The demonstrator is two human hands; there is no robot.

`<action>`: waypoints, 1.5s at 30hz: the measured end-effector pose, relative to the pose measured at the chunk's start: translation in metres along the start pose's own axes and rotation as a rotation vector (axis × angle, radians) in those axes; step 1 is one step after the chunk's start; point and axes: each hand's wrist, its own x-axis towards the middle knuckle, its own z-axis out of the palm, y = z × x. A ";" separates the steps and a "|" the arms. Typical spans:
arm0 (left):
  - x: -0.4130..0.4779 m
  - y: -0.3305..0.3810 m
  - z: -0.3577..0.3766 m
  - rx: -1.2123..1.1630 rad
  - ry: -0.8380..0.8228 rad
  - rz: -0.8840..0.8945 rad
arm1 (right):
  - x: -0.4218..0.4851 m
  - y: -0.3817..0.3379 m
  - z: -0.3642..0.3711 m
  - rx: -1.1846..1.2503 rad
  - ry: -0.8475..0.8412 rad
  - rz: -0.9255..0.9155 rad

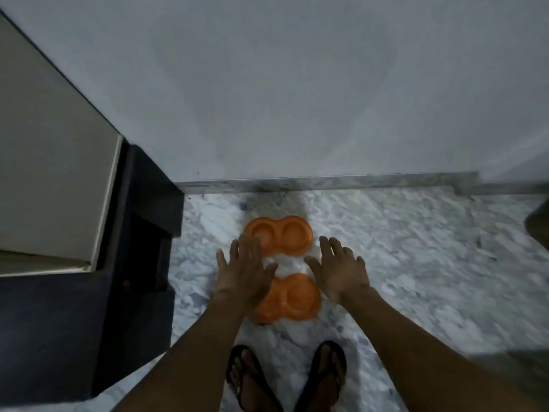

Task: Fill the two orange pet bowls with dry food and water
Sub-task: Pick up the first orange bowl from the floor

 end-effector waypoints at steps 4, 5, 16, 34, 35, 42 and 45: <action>0.091 -0.017 0.078 -0.131 -0.004 -0.136 | 0.092 0.020 0.071 0.062 -0.021 0.007; 0.116 -0.020 0.101 -0.164 0.020 -0.159 | 0.117 0.026 0.094 0.076 -0.015 -0.001; 0.303 -0.056 0.261 -0.609 0.140 -0.417 | 0.302 0.062 0.248 0.472 0.079 0.194; 0.250 -0.065 0.206 -0.739 0.194 -0.615 | 0.261 0.046 0.201 0.691 0.136 0.380; 0.235 -0.062 0.189 -0.734 0.206 -0.616 | 0.247 0.042 0.186 0.688 0.130 0.381; 0.071 -0.036 0.006 -0.775 0.266 -0.607 | 0.086 0.002 0.006 0.682 0.158 0.340; -0.008 -0.022 -0.086 -0.799 0.299 -0.606 | 0.009 -0.015 -0.083 0.690 0.192 0.320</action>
